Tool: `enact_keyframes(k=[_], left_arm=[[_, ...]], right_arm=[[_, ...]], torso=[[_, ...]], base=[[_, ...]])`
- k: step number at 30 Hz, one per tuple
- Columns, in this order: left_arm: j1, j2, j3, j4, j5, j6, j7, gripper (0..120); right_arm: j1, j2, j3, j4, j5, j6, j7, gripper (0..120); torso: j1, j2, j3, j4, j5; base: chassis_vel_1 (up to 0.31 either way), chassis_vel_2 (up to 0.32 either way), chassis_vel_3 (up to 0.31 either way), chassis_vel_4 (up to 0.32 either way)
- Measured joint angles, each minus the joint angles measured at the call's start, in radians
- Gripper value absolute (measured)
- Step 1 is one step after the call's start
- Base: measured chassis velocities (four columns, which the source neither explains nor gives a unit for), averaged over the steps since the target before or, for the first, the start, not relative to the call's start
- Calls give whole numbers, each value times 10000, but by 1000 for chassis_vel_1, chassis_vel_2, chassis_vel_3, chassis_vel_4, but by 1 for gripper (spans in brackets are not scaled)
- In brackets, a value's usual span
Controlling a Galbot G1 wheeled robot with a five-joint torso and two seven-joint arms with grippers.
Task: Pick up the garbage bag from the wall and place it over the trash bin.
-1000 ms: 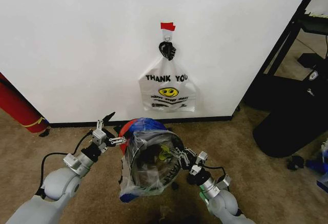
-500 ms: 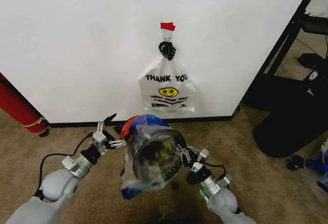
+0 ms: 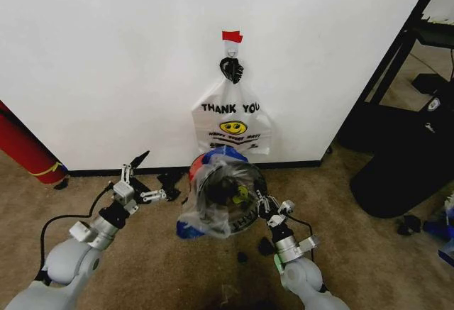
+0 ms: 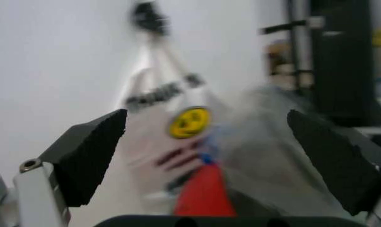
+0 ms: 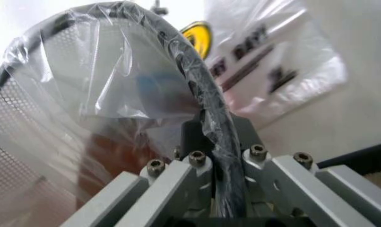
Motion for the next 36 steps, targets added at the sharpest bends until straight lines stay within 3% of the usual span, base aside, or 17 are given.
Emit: enact_keyframes(k=[5, 8, 15, 19, 36], left_arm=[[-3, -54, -218, 378, 87, -149, 1654, 100], [-11, -107, -157, 409, 229, -176, 1866, 100], [-406, -646, 644, 1013, 1931, -125, 620, 100], [-567, -681, 699, 1337, 2410, -73, 488, 100], [-1127, -485, 994, 2858, 2782, -97, -287, 100]], right_arm=[[40, 1, -1, 223, 281, -269, 655, 0], [20, 12, -2, 273, 322, -308, 711, 0], [-220, -8, -36, 738, 492, -472, 739, 0], [-278, -57, -37, 917, 530, -520, 738, 0], [-761, -125, -248, 1968, 730, -1045, 827, 0]], torso=[[0, 0, 0, -1, 0], [0, 0, 0, -1, 1], [0, 0, 0, -1, 0], [0, 0, 0, -2, 0], [0, 0, 0, -1, -1]], base=[[0, 0, 0, 0], [0, 0, 0, 0], [0, 0, 0, 0], [0, 0, 0, 0], [0, 0, 0, 0]])
